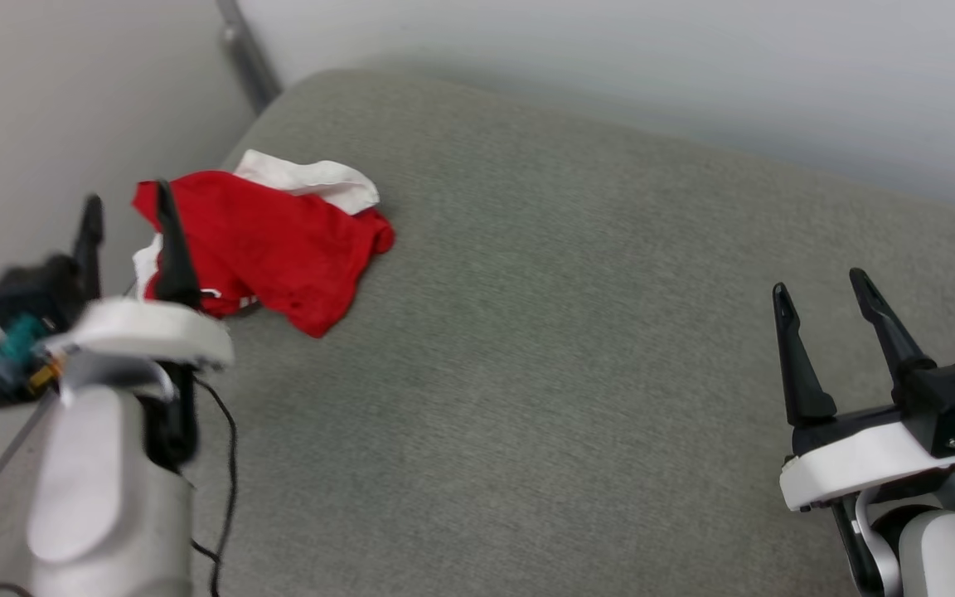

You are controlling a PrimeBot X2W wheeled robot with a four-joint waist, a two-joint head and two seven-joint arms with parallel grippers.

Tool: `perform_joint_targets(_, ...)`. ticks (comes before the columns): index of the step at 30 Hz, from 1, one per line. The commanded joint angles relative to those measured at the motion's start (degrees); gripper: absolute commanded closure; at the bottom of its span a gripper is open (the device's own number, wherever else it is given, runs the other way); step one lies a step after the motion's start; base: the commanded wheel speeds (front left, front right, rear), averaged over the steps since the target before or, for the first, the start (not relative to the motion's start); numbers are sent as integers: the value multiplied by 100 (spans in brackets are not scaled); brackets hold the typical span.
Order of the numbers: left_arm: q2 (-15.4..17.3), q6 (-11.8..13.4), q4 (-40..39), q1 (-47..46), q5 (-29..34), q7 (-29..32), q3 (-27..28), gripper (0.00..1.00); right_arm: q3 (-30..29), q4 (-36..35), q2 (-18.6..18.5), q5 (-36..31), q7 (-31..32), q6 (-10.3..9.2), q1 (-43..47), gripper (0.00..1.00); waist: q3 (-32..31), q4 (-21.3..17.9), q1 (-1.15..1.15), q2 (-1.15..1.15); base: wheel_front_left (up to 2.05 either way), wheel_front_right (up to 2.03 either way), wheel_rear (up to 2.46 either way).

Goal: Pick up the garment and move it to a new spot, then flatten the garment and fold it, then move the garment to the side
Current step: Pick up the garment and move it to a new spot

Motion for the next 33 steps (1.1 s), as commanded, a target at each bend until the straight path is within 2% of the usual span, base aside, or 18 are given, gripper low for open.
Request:
perform_joint_targets(1, 185, -50, 169, -365, -90, 154, 84, 0, 11, -49, 2, -16, -33, -2, -126, 0, 360, -376, 0, 0, 0, 0, 0)
perform_joint_targets(5, 641, -167, 501, -1093, -394, 697, 320, 0, 29, -93, -33, -99, -126, -2, -300, 0, 753, -763, 0, 0, 0, 0, 0)
perform_joint_targets(9, 1198, -308, 824, -1574, -736, 1505, 504, 0, 36, -103, -29, -89, -213, -2, -468, 0, 1157, -1110, 0, 0, 0, 0, 0)
perform_joint_targets(10, 1198, -308, 824, -1574, -736, 1505, 504, 0, 36, -103, -29, -89, -213, -2, -468, 0, 1157, -1110, 0, 0, 0, 0, 0)
perform_joint_targets(13, 1599, -404, 1124, -1809, -977, 2323, 517, 0, 42, -69, -22, -79, -299, -2, -601, 0, 1413, -1316, 0, 0, 0, 0, 0)
perform_joint_targets(14, 1880, -438, 1296, -1863, -1117, 2925, 488, 0, 69, -33, -19, -50, -347, -2, -674, 0, 1561, -1436, 0, 0, 0, 0, 0)
perform_joint_targets(16, 2098, -465, 1443, -1853, -1229, 3532, 399, 0, 74, 6, -15, -22, -409, -2, -766, 0, 1684, -1530, 0, 0, 0, 0, 0)
perform_joint_targets(21, 2403, -482, 1744, -1675, -1699, 4850, 335, 0, 86, 126, -8, -4, -496, -2, -899, 0, 1880, -1686, 0, 0, 0, 0, 0)
perform_joint_targets(23, 2412, -484, 1796, -1642, -1792, 5070, 350, 0, 98, 143, -7, 1, -508, -2, -932, 0, 1909, -1710, 0, 0, 0, 0, 0)
perform_joint_targets(25, 2418, -406, 1952, -1478, -2010, 5656, 437, 0, 113, 191, -3, 17, -539, -2, -999, 0, 1959, -1771, 0, 0, 0, 0, 0)
perform_joint_targets(29, 2291, -239, 2052, -1249, -2146, 5995, 491, 0, 127, 252, -1, 30, -560, -2, -997, 0, 1964, -1824, 0, 0, 0, 0, 0)
perform_joint_targets(30, 2254, -206, 2038, -1178, -2175, 6045, 507, 23, 117, 258, 0, 32, -557, -2, -996, 0, 1959, -1833, 0, 0, 0, 0, 0)
perform_joint_targets(31, 2218, -176, 2012, -1128, -2201, 6067, 530, 64, 101, 266, 1, 37, -564, -2, -990, 0, 1949, -1837, 0, 0, 0, 0, 0)
perform_joint_targets(32, 2193, -126, 1969, -1095, -2205, 6040, 544, 100, 86, 280, 1, 41, -571, -2, -979, 0, 1926, -1839, 0, 0, 0, 0, 0)
perform_joint_targets(33, 2183, -89, 1918, -1058, -2188, 5993, 546, 100, 76, 283, 2, 41, -573, -2, -962, 0, 1896, -1840, 0, 0, 0, 0, 0)
